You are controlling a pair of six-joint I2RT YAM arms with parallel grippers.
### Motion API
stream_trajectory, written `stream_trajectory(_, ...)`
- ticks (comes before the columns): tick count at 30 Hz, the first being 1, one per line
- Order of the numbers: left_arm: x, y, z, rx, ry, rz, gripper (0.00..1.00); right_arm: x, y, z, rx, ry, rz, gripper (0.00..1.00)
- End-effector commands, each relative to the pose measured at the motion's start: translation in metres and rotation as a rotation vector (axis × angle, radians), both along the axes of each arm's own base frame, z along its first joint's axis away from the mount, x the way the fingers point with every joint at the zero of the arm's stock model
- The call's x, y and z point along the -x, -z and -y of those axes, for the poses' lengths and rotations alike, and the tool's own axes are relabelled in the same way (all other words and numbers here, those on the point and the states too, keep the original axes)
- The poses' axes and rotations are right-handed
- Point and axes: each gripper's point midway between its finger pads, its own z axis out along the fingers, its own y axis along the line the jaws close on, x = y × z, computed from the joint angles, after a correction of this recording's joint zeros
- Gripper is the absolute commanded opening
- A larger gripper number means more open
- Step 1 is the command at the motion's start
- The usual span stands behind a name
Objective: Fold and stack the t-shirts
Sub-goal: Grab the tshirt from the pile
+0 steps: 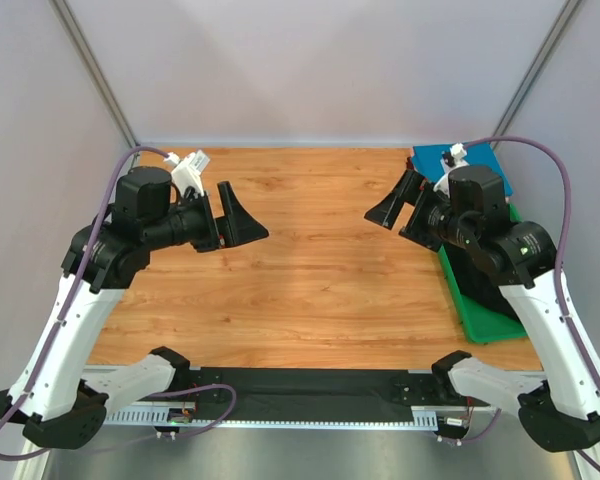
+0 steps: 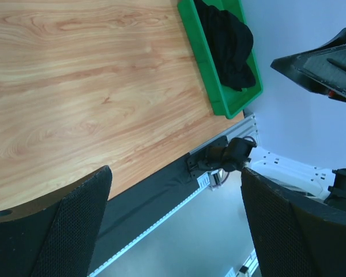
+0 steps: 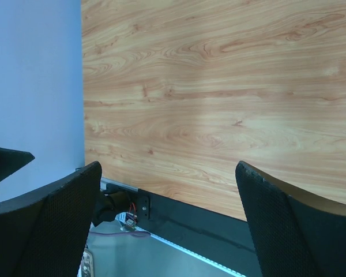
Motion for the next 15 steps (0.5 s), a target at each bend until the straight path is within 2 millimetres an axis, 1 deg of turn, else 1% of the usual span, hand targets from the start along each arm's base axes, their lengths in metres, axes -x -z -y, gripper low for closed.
stream_trajectory(1, 0.006, 0.001, -0.005, -0.008, 0.0, 0.009, 0.98, 0.003, 0.0, 0.01, 0.005, 0.056, -0.004, 1.0)
stream_trajectory(3, 0.008, 0.006, -0.007, -0.023, 0.001, 0.0, 0.98, -0.006, 0.009, 0.021, 0.07, 0.119, -0.023, 1.0)
stream_trajectory(4, 0.008, 0.009, -0.008, -0.036, 0.002, -0.003, 0.98, -0.007, 0.013, 0.038, 0.15, 0.181, -0.036, 1.0)
stream_trajectory(6, 0.008, 0.015, -0.012, -0.074, -0.001, -0.015, 0.98, -0.016, 0.024, 0.058, 0.274, 0.261, -0.07, 1.0)
stream_trajectory(7, 0.007, 0.02, -0.018, -0.124, 0.0, -0.011, 0.98, -0.021, 0.024, 0.085, 0.384, 0.359, -0.066, 1.0)
stream_trajectory(8, 0.006, 0.023, -0.021, -0.156, 0.0, -0.007, 0.98, -0.03, 0.035, 0.095, 0.453, 0.399, -0.106, 1.0)
stream_trajectory(9, 0.002, 0.025, -0.028, -0.202, -0.026, 0.0, 0.98, -0.032, 0.042, 0.107, 0.497, 0.428, -0.144, 1.0)
stream_trajectory(10, 0.001, 0.027, -0.032, -0.239, -0.027, -0.021, 0.98, -0.04, 0.049, 0.129, 0.517, 0.489, -0.192, 1.0)
stream_trajectory(11, 0.0, 0.03, -0.034, -0.267, -0.018, -0.015, 0.98, -0.044, 0.058, 0.141, 0.53, 0.531, -0.24, 1.0)
stream_trajectory(12, -0.001, 0.032, -0.033, -0.275, -0.011, -0.026, 0.98, -0.053, 0.072, 0.165, 0.532, 0.623, -0.306, 0.99)
stream_trajectory(13, -0.001, 0.034, -0.031, -0.271, 0.002, -0.031, 0.98, -0.056, 0.08, 0.177, 0.528, 0.667, -0.334, 0.98)
stream_trajectory(14, 0.0, 0.034, -0.028, -0.258, 0.015, -0.035, 0.98, -0.056, 0.095, 0.187, 0.535, 0.705, -0.374, 0.97)
stream_trajectory(15, 0.001, 0.037, -0.024, -0.239, 0.026, -0.049, 0.98, -0.067, 0.101, 0.196, 0.546, 0.738, -0.36, 0.96)
